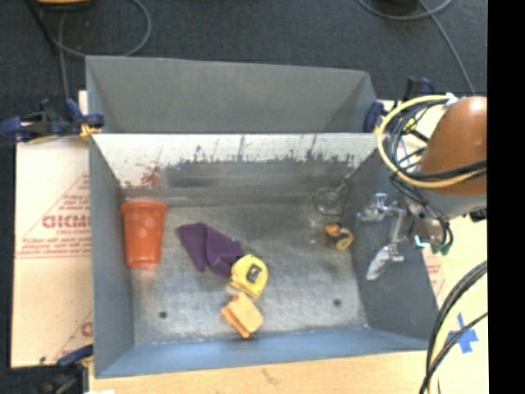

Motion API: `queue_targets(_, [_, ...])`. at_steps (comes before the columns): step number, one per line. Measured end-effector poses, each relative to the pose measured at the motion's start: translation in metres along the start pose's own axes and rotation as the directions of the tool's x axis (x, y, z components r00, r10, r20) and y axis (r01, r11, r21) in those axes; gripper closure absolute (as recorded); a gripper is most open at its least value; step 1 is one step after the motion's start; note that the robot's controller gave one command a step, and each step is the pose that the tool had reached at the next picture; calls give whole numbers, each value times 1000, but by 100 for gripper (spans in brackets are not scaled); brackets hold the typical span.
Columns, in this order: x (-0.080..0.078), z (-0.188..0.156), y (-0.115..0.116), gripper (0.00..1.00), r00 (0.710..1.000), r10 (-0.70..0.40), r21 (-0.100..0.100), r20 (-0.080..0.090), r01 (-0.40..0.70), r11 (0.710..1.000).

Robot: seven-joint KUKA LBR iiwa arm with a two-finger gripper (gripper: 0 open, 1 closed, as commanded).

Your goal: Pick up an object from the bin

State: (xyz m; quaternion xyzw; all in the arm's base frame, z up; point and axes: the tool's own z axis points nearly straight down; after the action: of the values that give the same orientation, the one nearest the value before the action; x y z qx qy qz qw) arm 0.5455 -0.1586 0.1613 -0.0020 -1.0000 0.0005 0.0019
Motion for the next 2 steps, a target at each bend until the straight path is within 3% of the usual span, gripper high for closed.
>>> queue_targets(1, [-2, -5, 1, 0, 1000, -3, 2, 7, 3, 1000])
queue_targets(2, [-14, 8, 0, 0, 998, -59, 4, 14, 59, 998])
